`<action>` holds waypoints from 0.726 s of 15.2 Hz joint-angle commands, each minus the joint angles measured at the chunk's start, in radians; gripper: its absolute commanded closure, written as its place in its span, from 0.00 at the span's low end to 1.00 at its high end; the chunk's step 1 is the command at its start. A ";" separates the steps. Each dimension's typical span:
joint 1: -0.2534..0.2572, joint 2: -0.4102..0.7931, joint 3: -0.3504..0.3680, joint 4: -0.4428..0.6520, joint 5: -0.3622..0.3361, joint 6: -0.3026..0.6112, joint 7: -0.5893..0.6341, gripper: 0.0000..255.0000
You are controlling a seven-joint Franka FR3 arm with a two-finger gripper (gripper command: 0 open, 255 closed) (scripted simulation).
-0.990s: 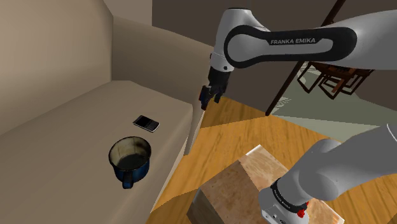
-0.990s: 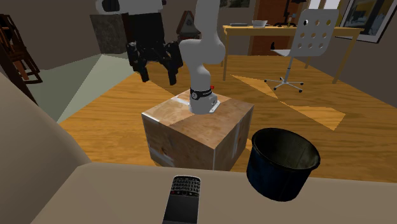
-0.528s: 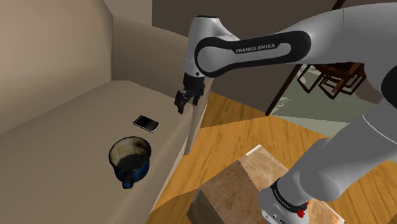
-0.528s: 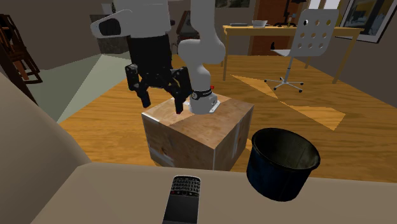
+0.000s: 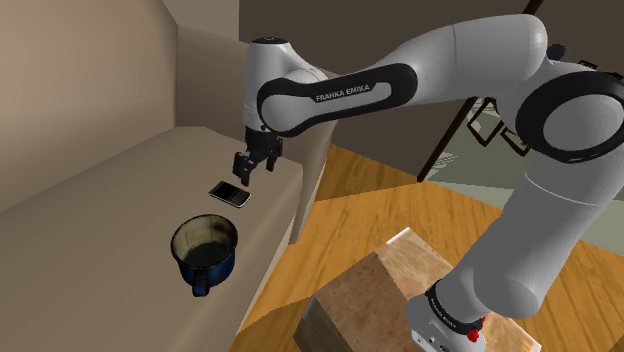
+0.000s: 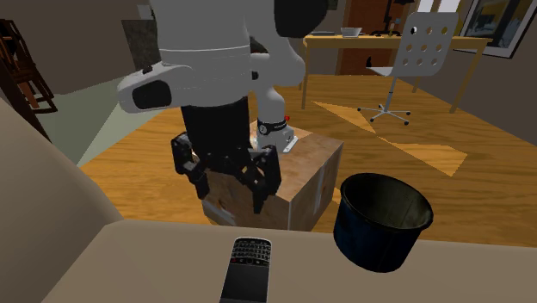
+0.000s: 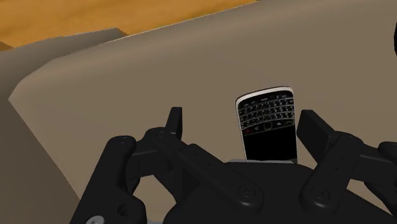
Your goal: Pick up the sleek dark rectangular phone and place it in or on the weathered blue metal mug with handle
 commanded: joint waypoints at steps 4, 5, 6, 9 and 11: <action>0.067 0.193 0.002 0.206 -0.087 -0.014 0.063 0.00; 0.083 0.233 0.000 0.252 -0.103 -0.020 0.072 0.00; 0.099 0.274 -0.003 0.301 -0.118 -0.028 0.080 0.00; 0.107 0.299 -0.007 0.308 -0.127 -0.009 0.085 0.00; 0.108 0.310 -0.010 0.296 -0.131 0.012 0.088 0.00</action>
